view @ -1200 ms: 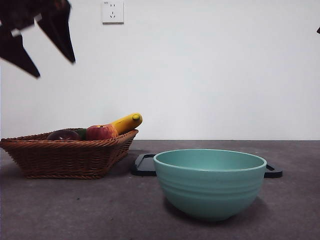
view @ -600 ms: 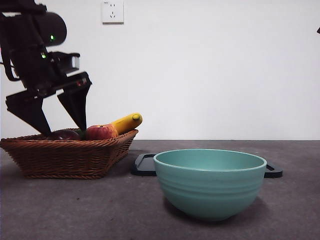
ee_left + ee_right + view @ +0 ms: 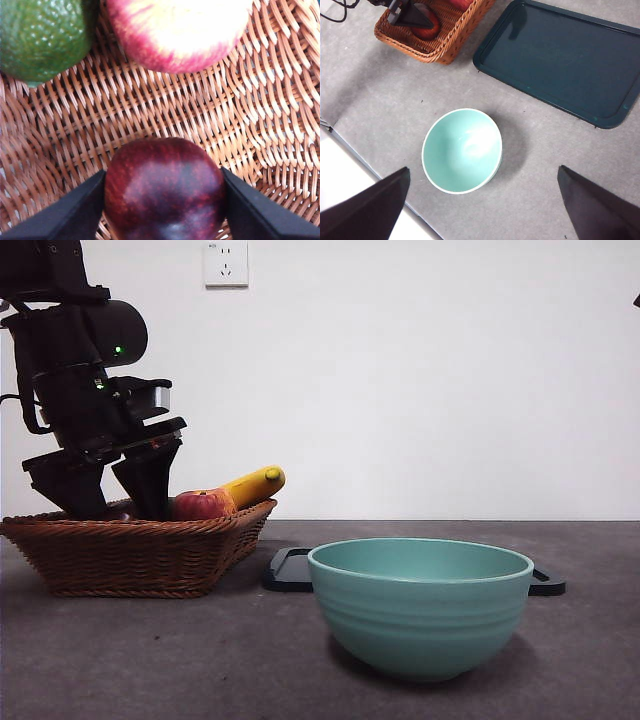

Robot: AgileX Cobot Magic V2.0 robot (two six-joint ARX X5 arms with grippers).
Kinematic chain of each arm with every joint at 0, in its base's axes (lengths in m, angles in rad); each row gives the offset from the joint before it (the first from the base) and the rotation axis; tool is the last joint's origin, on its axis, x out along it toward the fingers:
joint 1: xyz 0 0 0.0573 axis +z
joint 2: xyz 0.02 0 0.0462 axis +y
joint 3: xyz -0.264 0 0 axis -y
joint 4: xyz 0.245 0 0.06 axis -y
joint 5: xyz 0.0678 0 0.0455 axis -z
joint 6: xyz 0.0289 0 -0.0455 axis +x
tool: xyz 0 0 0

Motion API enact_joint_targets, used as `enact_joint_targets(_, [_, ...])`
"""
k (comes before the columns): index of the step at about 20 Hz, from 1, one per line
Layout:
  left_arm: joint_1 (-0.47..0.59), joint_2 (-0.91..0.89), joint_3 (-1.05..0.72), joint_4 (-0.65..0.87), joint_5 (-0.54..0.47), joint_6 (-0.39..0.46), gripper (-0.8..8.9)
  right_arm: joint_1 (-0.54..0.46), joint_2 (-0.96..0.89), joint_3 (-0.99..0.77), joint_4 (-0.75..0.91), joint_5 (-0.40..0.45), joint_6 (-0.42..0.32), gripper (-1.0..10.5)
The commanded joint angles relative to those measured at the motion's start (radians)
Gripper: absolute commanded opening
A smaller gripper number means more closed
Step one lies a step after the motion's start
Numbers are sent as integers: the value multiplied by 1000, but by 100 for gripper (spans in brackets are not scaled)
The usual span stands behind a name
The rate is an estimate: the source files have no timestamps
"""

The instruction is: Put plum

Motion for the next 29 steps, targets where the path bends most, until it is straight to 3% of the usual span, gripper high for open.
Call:
enact_joint_targets(1, [-4, 23, 19, -3, 0, 8, 240, 5, 7, 19, 10, -2, -8, 472])
enact_joint_targets(5, [-8, -31, 64, -51, 30, 1, 240, 5, 7, 19, 10, -2, -8, 472])
enact_joint_targets(9, [-61, -209, 103, -113, 65, -19, 240, 5, 7, 19, 10, -1, -8, 472])
enact_joint_targets(14, [-318, -365, 103, -167, 145, -25, 240, 4, 7, 19, 10, 6, -8, 472])
enact_joint_targets(19, [-539, -248, 101, -113, 142, -17, 240, 4, 6, 19, 10, 7, -8, 472])
enact_joint_targets(24, [-624, -100, 101, -73, 127, 9, 239, 4, 6, 19, 10, 7, -8, 472])
enact_joint_targets(29, [-678, 13, 101, -31, 29, 43, 239, 4, 6, 19, 10, 6, -8, 472])
